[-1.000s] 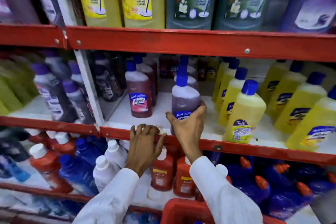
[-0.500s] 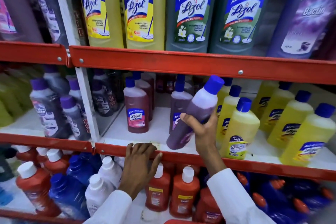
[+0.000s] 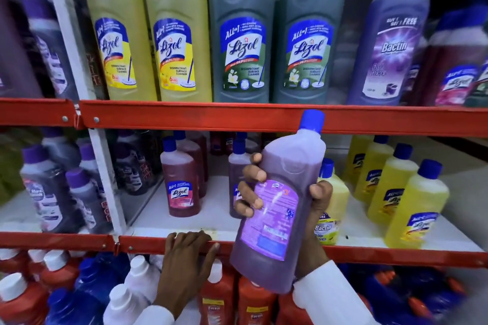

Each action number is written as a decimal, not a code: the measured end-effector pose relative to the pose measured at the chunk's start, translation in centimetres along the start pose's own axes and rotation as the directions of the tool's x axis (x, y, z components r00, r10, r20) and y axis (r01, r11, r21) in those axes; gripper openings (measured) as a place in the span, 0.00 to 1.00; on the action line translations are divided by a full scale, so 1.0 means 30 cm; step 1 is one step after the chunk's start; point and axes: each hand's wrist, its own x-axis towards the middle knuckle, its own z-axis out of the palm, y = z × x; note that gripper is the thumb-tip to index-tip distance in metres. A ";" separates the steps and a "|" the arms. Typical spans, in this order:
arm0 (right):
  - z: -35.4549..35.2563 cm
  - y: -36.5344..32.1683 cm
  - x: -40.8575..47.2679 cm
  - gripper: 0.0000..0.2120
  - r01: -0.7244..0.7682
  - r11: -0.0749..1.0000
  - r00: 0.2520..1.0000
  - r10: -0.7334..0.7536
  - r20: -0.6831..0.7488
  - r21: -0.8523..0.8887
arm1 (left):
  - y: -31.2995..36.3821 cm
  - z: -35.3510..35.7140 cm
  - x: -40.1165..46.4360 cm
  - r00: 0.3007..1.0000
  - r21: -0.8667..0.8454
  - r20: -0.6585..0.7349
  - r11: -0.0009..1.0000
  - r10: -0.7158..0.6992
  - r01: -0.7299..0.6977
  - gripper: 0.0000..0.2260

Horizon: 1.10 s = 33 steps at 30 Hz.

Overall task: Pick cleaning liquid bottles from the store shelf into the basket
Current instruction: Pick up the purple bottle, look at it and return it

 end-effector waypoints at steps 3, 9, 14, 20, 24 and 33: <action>0.043 -0.019 -0.010 0.32 0.113 0.973 0.957 -0.161 -0.240 -0.203 | -0.003 0.006 0.004 1.000 0.022 0.006 1.000 -0.022 0.022 0.14; -0.001 0.025 0.019 0.39 -0.179 0.472 0.396 -0.768 -0.503 -0.863 | -0.007 0.008 0.007 0.999 0.052 0.012 0.998 -0.036 0.035 0.13; -0.093 0.065 0.033 0.39 -0.291 0.295 0.384 -0.835 -0.394 -0.910 | 0.001 0.005 0.004 0.999 0.045 0.013 0.998 -0.048 0.047 0.13; -0.208 0.149 0.055 0.43 -0.415 0.188 0.466 -0.797 -0.385 -0.890 | 0.005 0.012 0.006 0.999 0.030 -0.003 0.998 -0.052 0.052 0.09; -0.268 0.196 0.065 0.45 -0.449 0.171 0.474 -0.786 -0.396 -0.877 | -0.001 0.016 0.007 0.998 0.017 -0.003 0.998 -0.055 0.055 0.10; -0.345 0.250 0.063 0.46 -0.484 0.147 0.492 -0.770 -0.407 -0.863 | -0.001 0.024 0.007 0.999 -0.005 -0.017 0.999 -0.048 0.048 0.11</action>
